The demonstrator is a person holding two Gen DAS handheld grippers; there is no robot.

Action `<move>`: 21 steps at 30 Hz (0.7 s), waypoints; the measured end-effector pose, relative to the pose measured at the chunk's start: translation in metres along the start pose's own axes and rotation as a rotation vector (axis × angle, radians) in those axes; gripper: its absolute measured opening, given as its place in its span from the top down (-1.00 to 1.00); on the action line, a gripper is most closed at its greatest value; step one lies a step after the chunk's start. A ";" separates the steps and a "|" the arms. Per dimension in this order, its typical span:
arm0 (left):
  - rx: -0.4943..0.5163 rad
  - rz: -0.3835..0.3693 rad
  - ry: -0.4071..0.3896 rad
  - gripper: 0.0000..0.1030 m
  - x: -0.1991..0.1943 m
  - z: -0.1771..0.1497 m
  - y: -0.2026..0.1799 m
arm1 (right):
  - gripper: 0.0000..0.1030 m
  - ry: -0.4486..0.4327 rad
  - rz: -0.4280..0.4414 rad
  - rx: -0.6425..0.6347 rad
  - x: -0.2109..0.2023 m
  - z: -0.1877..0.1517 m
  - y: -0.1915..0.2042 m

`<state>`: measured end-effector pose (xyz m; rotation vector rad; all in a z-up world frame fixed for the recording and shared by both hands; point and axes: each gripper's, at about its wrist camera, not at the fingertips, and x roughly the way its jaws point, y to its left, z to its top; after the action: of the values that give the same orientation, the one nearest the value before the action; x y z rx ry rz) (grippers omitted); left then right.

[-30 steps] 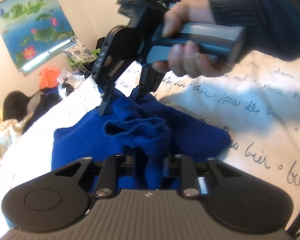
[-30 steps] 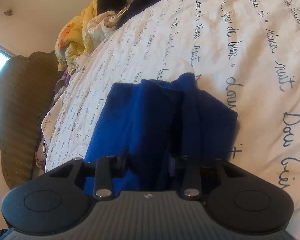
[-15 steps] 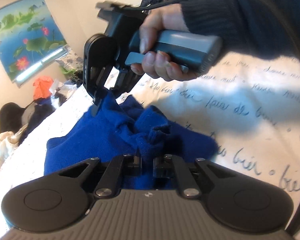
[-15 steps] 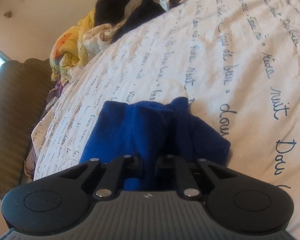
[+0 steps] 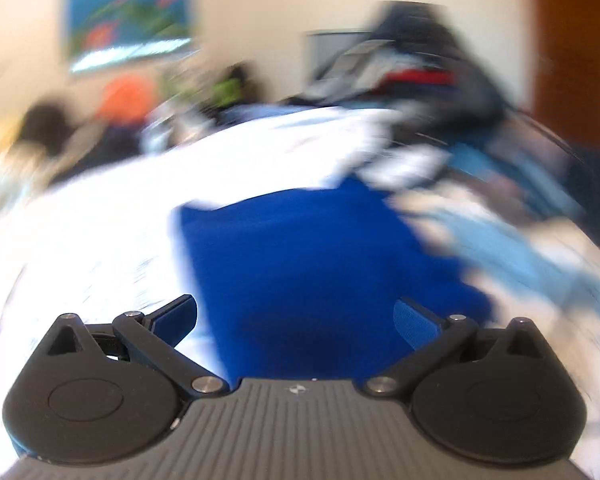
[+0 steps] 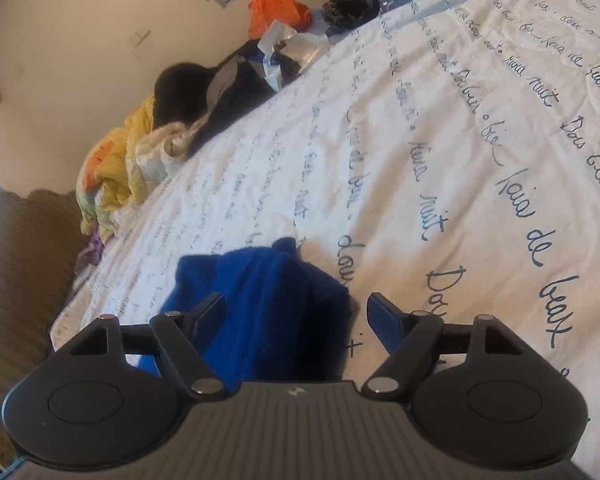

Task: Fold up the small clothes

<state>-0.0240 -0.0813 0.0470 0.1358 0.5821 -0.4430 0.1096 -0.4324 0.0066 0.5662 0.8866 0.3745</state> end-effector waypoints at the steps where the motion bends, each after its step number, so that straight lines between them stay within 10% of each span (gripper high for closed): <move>1: -0.106 0.006 0.031 -0.95 0.011 0.007 0.021 | -0.52 0.027 0.005 0.010 0.008 -0.003 0.001; 4: -0.470 -0.116 0.096 -0.86 0.052 0.025 0.086 | -0.51 0.032 0.050 0.037 0.023 -0.008 0.004; 8: -0.679 -0.207 0.193 -0.66 0.116 0.043 0.125 | -0.36 -0.010 0.076 0.104 0.031 -0.006 -0.002; 10: -0.672 -0.239 0.203 -0.53 0.137 0.049 0.121 | 0.00 -0.030 0.068 0.115 0.034 -0.008 -0.002; 11: -0.653 -0.265 0.221 0.33 0.145 0.053 0.116 | 0.28 -0.017 0.041 0.105 0.036 -0.010 0.000; 12: -0.641 -0.272 0.257 0.76 0.151 0.052 0.110 | 0.61 0.001 0.023 0.080 0.039 -0.013 0.004; 21: -0.471 -0.137 0.117 0.70 0.088 0.077 0.136 | 0.68 -0.082 0.154 -0.059 0.019 -0.014 0.087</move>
<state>0.1400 -0.0106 0.0617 -0.3315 0.7993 -0.4216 0.1029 -0.3491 0.0405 0.5932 0.7534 0.5121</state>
